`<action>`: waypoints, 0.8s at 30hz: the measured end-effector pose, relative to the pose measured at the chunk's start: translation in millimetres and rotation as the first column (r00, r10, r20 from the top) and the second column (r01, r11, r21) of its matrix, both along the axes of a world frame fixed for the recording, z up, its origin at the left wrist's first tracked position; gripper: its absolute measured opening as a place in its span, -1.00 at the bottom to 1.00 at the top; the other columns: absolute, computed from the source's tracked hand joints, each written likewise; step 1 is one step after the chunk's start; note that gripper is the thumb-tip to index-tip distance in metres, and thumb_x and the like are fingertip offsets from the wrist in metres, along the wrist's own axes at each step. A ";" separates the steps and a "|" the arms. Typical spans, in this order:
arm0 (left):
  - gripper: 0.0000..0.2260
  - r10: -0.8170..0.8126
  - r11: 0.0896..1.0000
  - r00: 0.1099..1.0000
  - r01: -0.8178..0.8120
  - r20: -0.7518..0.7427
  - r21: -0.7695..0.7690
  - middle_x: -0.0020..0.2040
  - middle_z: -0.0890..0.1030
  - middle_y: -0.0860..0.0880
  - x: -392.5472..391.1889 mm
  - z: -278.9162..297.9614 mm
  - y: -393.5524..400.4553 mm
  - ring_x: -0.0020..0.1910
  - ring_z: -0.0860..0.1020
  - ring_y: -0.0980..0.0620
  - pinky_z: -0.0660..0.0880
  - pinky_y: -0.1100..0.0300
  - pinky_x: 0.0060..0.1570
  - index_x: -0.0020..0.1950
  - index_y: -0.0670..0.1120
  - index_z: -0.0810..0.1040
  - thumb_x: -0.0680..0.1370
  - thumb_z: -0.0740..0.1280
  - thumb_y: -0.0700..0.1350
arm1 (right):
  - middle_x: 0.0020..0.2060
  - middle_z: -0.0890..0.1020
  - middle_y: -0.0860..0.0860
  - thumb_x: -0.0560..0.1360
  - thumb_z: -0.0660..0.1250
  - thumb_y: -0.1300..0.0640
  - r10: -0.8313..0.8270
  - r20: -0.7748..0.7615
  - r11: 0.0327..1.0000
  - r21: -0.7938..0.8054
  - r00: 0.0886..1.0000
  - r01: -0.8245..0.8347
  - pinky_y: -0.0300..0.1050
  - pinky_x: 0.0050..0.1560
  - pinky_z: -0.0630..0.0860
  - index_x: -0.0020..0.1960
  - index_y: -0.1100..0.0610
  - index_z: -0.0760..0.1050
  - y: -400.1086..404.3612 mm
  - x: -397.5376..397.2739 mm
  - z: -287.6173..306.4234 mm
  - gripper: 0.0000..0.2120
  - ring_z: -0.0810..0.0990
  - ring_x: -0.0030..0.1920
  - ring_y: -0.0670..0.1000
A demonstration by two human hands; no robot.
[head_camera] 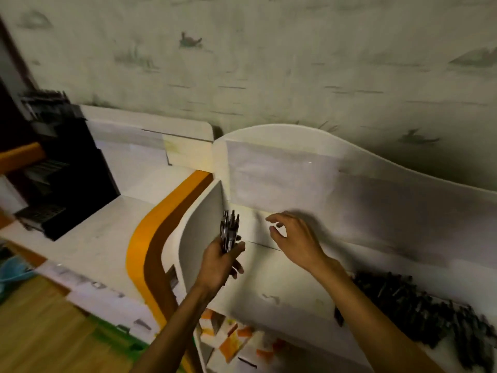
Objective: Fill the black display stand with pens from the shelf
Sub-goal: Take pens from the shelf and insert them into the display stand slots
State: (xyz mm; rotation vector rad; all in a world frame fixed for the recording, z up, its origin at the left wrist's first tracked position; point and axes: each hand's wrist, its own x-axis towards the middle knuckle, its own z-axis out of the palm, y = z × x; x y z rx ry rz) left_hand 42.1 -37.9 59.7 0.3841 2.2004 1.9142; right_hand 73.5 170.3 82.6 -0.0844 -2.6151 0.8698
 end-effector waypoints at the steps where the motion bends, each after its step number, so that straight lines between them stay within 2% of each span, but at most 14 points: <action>1: -0.76 0.003 1.000 1.000 -0.003 -0.013 0.014 -0.04 0.65 -0.08 -0.3 9.6 -16.5 -0.42 0.61 -0.04 0.48 0.20 -0.51 0.24 -0.09 0.48 0.61 0.35 -0.06 | 0.13 0.63 -0.15 0.58 0.33 0.05 0.015 -0.012 1.000 -0.014 1.000 -0.015 -0.37 -0.02 0.46 0.24 -0.07 0.56 -15.0 -7.3 6.3 -0.76 0.54 0.01 -0.22; 4: -0.67 0.051 0.999 0.995 -0.050 -0.082 0.017 -0.24 0.63 -0.07 -4.5 37.0 -69.4 -0.44 0.54 0.14 0.43 0.15 -0.52 0.22 -0.04 0.54 0.55 0.35 0.11 | 0.14 0.63 -0.12 0.58 0.33 0.08 0.067 -0.045 0.996 -0.054 0.997 -0.070 -0.32 0.04 0.48 0.25 -0.04 0.56 -66.5 -28.1 24.2 -0.75 0.57 0.07 -0.16; 5: -0.68 0.080 0.997 0.993 -0.078 -0.089 0.028 -0.26 0.60 -0.12 -7.5 44.4 -87.3 -0.43 0.52 0.19 0.42 0.02 -0.49 0.21 -0.04 0.57 0.55 0.36 0.11 | 0.15 0.63 -0.10 0.58 0.33 0.09 0.082 -0.058 0.995 -0.058 0.995 -0.085 -0.32 0.04 0.48 0.26 -0.02 0.56 -85.6 -34.4 29.7 -0.74 0.58 0.08 -0.15; 6: -0.72 0.096 0.994 0.992 -0.092 -0.081 0.053 -0.18 0.58 -0.15 -11.8 50.6 -105.5 -0.40 0.42 0.30 0.42 -0.12 -0.36 0.21 -0.03 0.58 0.57 0.37 0.08 | 0.15 0.63 -0.10 0.58 0.33 0.11 0.095 -0.074 0.993 -0.062 0.993 -0.100 -0.34 0.03 0.48 0.26 -0.01 0.56 -105.5 -40.5 35.9 -0.74 0.58 0.08 -0.15; 7: -0.76 0.090 0.994 0.994 -0.086 -0.064 0.064 -0.11 0.56 -0.15 -16.6 56.1 -123.9 -0.32 0.62 0.17 0.43 -0.17 -0.25 0.22 0.00 0.58 0.58 0.38 0.04 | 0.14 0.64 -0.09 0.57 0.34 0.12 0.112 -0.092 0.991 -0.069 0.989 -0.118 -0.35 0.02 0.49 0.25 -0.01 0.57 -125.8 -46.2 42.2 -0.74 0.57 0.07 -0.16; 8: -0.77 0.076 0.996 0.996 -0.073 -0.049 0.049 -0.09 0.58 -0.14 -22.0 60.8 -142.8 -0.11 0.61 -0.08 0.46 -0.14 -0.24 0.23 0.05 0.56 0.58 0.38 0.03 | 0.13 0.64 -0.09 0.57 0.34 0.12 0.130 -0.113 0.988 -0.068 0.985 -0.138 -0.32 0.03 0.51 0.24 -0.01 0.57 -145.8 -51.7 48.8 -0.75 0.58 0.07 -0.17; 9: -0.76 0.063 0.998 0.998 -0.062 -0.031 0.012 -0.09 0.63 -0.07 -27.5 63.8 -162.6 -0.14 0.65 0.07 0.53 -0.02 -0.29 0.23 0.11 0.52 0.58 0.38 0.07 | 0.13 0.64 -0.09 0.57 0.33 0.12 0.147 -0.136 0.987 -0.053 0.980 -0.155 -0.28 0.04 0.53 0.22 -0.01 0.58 -165.5 -57.3 55.4 -0.76 0.58 0.06 -0.16; 10: -0.76 0.056 0.998 0.998 -0.056 -0.002 -0.008 -0.08 0.65 0.03 -32.9 65.4 -182.6 -0.21 0.61 0.10 0.52 0.12 -0.35 0.21 0.14 0.49 0.57 0.38 0.10 | 0.12 0.64 -0.09 0.57 0.33 0.13 0.160 -0.158 0.985 -0.032 0.974 -0.167 -0.24 0.06 0.54 0.22 0.00 0.58 -184.9 -63.1 61.8 -0.77 0.59 0.06 -0.15; 11: -0.76 0.053 0.999 0.998 -0.053 0.039 0.009 -0.15 0.61 0.03 -38.3 66.3 -202.5 -0.34 0.53 0.13 0.45 0.20 -0.42 0.19 0.11 0.47 0.57 0.38 0.10 | 0.11 0.63 -0.08 0.57 0.33 0.13 0.170 -0.172 0.984 -0.018 0.970 -0.176 -0.21 0.07 0.55 0.21 0.00 0.58 -203.9 -69.5 67.5 -0.77 0.59 0.06 -0.14; 13: -0.77 0.028 0.992 0.993 -0.043 0.118 0.122 -0.33 0.46 0.01 -51.6 67.7 -243.2 -0.48 0.35 0.13 0.30 0.23 -0.51 0.19 0.00 0.44 0.59 0.37 0.01 | 0.14 0.61 -0.08 0.58 0.32 0.12 0.177 -0.166 0.983 -0.017 0.970 -0.182 -0.17 0.09 0.55 0.22 -0.01 0.58 -241.5 -83.0 76.7 -0.77 0.57 0.07 -0.13; 16: -0.87 0.000 0.973 0.994 -0.025 0.109 0.230 -0.37 0.39 0.01 -70.9 75.3 -302.7 -0.50 0.26 0.10 0.22 0.25 -0.56 0.08 -0.08 0.42 0.61 0.34 -0.11 | 0.15 0.61 -0.08 0.58 0.32 0.08 0.161 -0.146 0.987 0.022 0.976 -0.160 -0.11 0.10 0.53 0.22 -0.02 0.57 -293.1 -104.1 84.7 -0.78 0.58 0.08 -0.09; 18: -0.84 0.010 0.969 0.998 -0.024 0.058 0.245 -0.37 0.37 0.00 -82.1 80.5 -340.5 -0.49 0.24 0.09 0.19 0.23 -0.55 -0.03 -0.11 0.39 0.62 0.33 -0.09 | 0.11 0.62 -0.08 0.57 0.32 0.07 0.155 -0.150 0.988 0.049 0.977 -0.149 -0.07 0.10 0.51 0.20 -0.02 0.58 -324.9 -118.2 88.8 -0.78 0.59 0.05 -0.07; 21: -0.77 0.067 0.971 0.998 -0.061 -0.017 0.233 -0.40 0.39 0.00 -98.8 86.9 -388.9 -0.48 0.26 0.07 0.20 0.23 -0.52 -0.04 -0.20 0.44 0.63 0.32 -0.03 | 0.09 0.62 -0.09 0.57 0.31 0.05 0.137 -0.118 0.988 0.085 0.984 -0.127 -0.06 0.11 0.49 0.20 -0.03 0.58 -365.8 -137.8 93.3 -0.78 0.60 0.04 -0.05; 24: -0.69 0.149 0.968 0.987 -0.132 -0.062 0.215 -0.33 0.58 0.01 -119.3 93.6 -427.4 -0.46 0.35 0.08 0.24 0.26 -0.51 0.08 -0.29 0.48 0.64 0.30 -0.01 | 0.09 0.63 -0.09 0.57 0.31 0.05 0.128 -0.094 0.986 0.118 0.987 -0.117 -0.13 0.08 0.46 0.20 -0.03 0.58 -396.2 -156.8 96.1 -0.78 0.60 0.04 -0.04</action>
